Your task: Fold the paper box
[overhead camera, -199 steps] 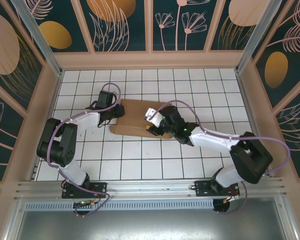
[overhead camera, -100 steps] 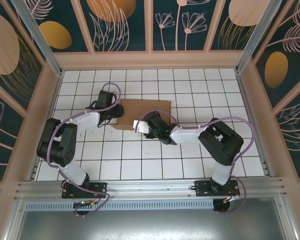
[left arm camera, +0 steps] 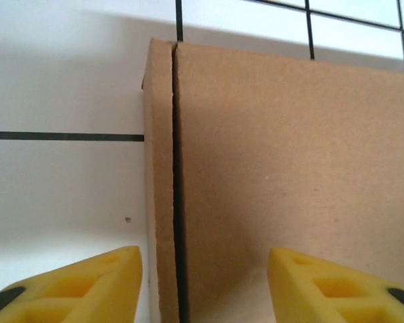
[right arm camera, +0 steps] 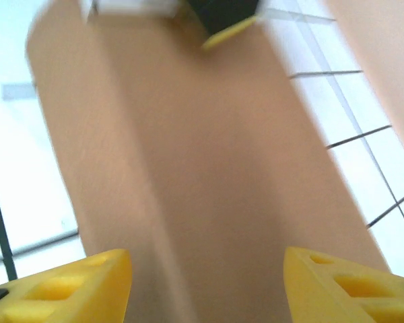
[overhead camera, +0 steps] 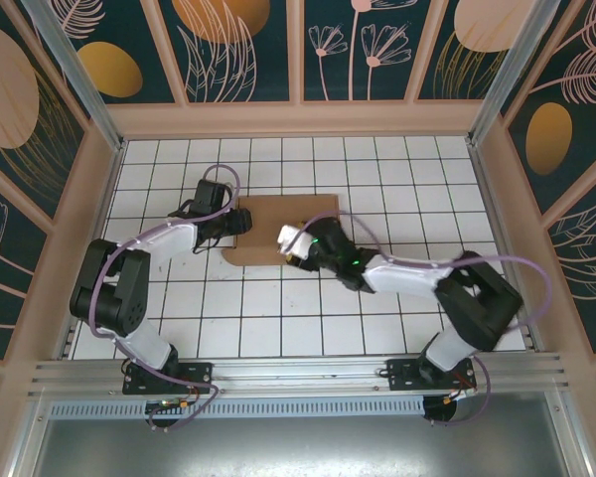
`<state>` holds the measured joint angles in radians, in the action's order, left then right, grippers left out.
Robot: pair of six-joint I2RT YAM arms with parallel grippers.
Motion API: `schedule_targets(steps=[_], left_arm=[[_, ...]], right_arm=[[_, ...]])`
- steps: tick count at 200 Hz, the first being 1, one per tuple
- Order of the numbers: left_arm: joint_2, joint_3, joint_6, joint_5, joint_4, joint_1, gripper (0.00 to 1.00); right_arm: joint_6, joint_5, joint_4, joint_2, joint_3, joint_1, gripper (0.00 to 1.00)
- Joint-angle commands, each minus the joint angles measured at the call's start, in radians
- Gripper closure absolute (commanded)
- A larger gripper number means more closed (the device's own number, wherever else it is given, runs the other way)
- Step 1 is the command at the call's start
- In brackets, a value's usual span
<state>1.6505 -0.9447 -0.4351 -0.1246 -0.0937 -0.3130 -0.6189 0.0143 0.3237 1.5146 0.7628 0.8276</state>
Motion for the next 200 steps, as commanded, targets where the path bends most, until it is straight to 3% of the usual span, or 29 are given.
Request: schedule_targets(steps=[1, 27, 55, 74, 85, 108, 128, 161, 200], left_arm=[[-0.043, -0.022, -0.007, 0.016, -0.019, 0.001, 0.45], [-0.014, -0.006, -0.025, -0.08, 0.039, 0.05, 0.45], [0.028, 0.037, -0.031, -0.252, 0.137, 0.105, 0.48], [0.057, 0.022, -0.011, -0.285, 0.126, 0.116, 0.49], [0.079, 0.026, -0.015, -0.307, 0.138, 0.128, 0.51], [0.102, 0.043, -0.008, -0.338, 0.158, 0.143, 0.55], [0.133, 0.049, 0.004, -0.349, 0.157, 0.158, 0.59], [0.186, 0.066, -0.016, -0.431, 0.186, 0.206, 0.76], [0.228, 0.069, -0.022, -0.464, 0.176, 0.241, 0.84]], right_arm=[[0.32, -0.178, 0.092, -0.112, -0.047, -0.1, 0.39], [0.625, -0.193, 0.0, -0.138, -0.002, -0.257, 0.41], [0.775, -0.332, -0.018, -0.095, 0.022, -0.396, 0.48], [0.887, -0.352, 0.004, -0.066, 0.017, -0.451, 0.47], [0.944, -0.424, -0.032, -0.014, 0.054, -0.493, 0.45], [0.953, -0.562, -0.091, 0.098, 0.117, -0.531, 0.37], [0.948, -0.579, -0.114, 0.159, 0.138, -0.532, 0.31], [0.986, -0.614, -0.081, 0.224, 0.122, -0.548, 0.27], [1.0, -0.627, -0.072, 0.256, 0.106, -0.554, 0.25]])
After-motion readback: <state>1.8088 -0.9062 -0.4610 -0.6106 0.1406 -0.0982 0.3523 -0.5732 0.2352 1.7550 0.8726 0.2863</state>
